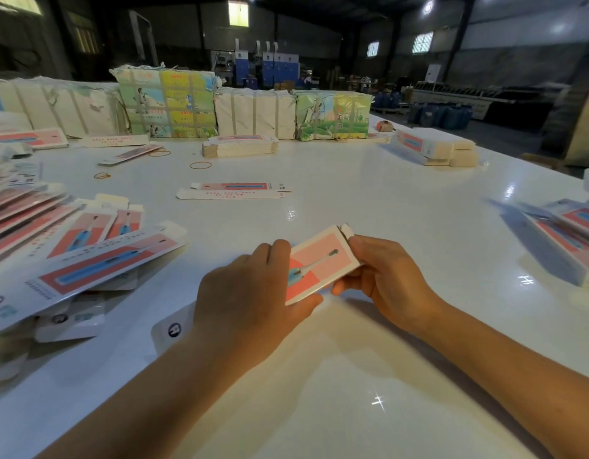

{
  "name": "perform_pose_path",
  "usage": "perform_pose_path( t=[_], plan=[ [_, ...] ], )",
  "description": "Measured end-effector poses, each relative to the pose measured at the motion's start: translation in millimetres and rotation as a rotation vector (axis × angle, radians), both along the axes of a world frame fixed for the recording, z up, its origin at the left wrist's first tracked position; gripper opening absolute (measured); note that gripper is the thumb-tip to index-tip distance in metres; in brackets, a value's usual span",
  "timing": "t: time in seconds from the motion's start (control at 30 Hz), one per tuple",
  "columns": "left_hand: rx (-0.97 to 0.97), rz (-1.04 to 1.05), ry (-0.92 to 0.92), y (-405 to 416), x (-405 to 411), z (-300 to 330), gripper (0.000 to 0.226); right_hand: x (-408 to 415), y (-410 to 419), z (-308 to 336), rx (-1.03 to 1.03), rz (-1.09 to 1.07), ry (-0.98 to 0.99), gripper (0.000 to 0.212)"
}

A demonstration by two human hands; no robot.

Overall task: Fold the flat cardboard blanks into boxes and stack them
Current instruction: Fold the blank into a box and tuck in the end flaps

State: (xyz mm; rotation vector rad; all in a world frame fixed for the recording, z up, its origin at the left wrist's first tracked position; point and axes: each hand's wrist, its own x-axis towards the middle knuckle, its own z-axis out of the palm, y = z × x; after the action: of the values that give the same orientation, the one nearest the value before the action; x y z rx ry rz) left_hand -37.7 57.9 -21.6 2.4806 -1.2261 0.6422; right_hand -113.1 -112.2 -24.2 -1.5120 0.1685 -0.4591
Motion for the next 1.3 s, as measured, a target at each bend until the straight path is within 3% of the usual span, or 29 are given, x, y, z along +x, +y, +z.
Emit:
perform_pose_path(
  t=[0.1,0.3,0.57,0.9,1.2,1.3],
  plan=[
    [-0.007,-0.013,-0.026,1,-1,3,0.073,1,-2,0,-0.011,-0.014,0.020,0.038],
    [0.004,-0.062,-0.162,-1,0,1,0.062,1,-4,-3,-0.055,-0.017,0.062,0.039],
    [-0.025,-0.063,-0.104,-1,2,0,0.061,-3,0,-5,-0.369,-0.118,0.035,0.038],
    [-0.041,-0.076,-0.081,-6,-6,-1,0.059,-5,19,-6,-0.506,-0.205,0.043,0.026],
    [-0.039,-0.016,-0.094,-8,-6,0,0.060,-6,12,2,-0.265,-0.031,0.096,0.050],
    [-0.047,0.039,-0.029,-7,-5,3,0.058,-5,12,2,-0.193,-0.047,0.021,0.029]
  ],
)
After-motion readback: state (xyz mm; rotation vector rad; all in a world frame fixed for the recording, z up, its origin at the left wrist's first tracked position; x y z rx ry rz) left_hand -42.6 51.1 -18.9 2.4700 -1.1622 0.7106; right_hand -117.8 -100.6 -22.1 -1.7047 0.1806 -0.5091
